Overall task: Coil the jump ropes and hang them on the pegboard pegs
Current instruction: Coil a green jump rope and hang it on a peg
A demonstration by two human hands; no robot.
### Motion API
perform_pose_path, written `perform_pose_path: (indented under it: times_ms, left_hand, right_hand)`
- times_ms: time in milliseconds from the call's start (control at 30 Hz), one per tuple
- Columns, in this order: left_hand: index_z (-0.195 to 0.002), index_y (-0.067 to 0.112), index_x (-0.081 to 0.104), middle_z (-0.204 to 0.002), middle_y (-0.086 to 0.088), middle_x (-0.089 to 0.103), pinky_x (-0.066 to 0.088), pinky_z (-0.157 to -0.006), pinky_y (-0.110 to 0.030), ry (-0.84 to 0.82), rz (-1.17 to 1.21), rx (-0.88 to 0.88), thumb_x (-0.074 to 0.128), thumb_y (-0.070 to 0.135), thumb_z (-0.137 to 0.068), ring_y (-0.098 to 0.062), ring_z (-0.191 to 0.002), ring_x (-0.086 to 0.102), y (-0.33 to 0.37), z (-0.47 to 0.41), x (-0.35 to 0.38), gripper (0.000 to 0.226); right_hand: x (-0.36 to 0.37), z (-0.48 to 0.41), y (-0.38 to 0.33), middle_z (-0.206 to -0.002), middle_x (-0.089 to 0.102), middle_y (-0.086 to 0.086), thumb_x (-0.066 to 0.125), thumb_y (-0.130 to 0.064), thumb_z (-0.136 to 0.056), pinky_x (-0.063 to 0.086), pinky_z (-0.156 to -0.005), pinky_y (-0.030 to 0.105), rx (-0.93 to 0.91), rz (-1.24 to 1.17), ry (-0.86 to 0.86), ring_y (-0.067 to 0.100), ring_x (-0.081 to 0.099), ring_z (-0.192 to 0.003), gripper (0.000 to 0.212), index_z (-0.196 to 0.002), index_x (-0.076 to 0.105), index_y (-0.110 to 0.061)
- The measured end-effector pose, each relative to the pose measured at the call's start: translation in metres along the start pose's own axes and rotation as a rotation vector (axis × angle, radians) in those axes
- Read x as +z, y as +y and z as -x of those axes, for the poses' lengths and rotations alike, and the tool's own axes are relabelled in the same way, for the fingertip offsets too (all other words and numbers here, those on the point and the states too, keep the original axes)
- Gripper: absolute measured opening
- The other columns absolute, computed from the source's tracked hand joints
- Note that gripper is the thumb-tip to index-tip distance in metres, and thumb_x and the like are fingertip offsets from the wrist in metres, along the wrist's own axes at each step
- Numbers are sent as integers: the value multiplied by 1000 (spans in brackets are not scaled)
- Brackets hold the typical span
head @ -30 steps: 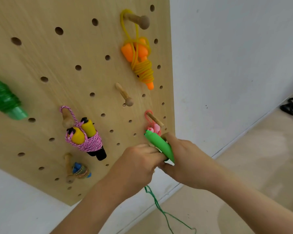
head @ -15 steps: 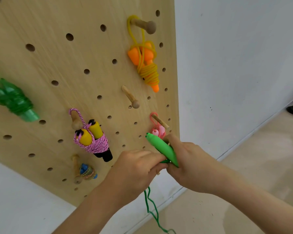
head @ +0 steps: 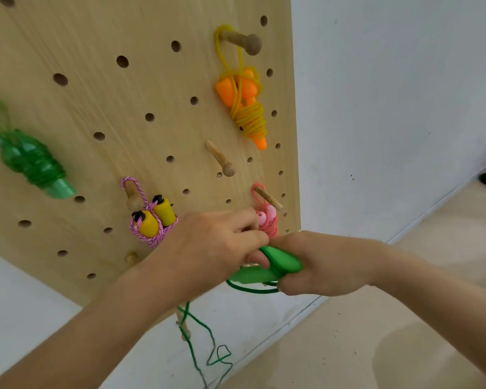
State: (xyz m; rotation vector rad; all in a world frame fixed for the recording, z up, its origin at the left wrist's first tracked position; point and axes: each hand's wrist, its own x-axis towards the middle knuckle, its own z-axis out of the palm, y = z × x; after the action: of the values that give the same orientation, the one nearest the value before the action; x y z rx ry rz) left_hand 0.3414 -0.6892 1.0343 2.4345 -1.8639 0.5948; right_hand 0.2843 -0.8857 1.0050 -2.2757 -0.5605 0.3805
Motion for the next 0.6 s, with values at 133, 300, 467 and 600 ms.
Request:
perform_pose_path:
  times_ms: [133,300,467,600]
  left_hand:
    - [-85,21,73,-80,5,65,46,-51,-28,-70,191,-66,55,39,-88,-12,-64,57,-5,-6,6,26]
    - [-86,14,70,-75,8,67,47,-64,-17,-331,1114,-512,63,21,-87,0,-70,59,-18,-10,10,9]
    - [-94,16,69,-73,11,68,31,-45,-19,54,1894,-725,71,21,-77,-5,-51,50,-1,4,47,18]
    - [-98,7,64,-59,2,40,17,-45,-20,268,1957,-768,78,28,-68,-9,-50,23,19,15,71,40]
  right_hand:
    - [5,2,2,-63,40,-5,60,-10,-80,33,-52,26,5,31,-20,11,36,-55,14,-82,47,-15]
    - [-1,2,0,-60,39,-4,63,-14,-76,33,-53,29,-5,-44,-41,11,37,-54,16,-72,48,-13]
    - [-4,1,7,-60,51,0,66,-7,-74,36,-46,24,-21,-366,52,10,43,-49,10,-82,62,-4]
    - [10,-5,20,-62,54,5,59,-5,-70,32,-42,18,-15,-819,165,11,42,-49,11,-70,64,-15]
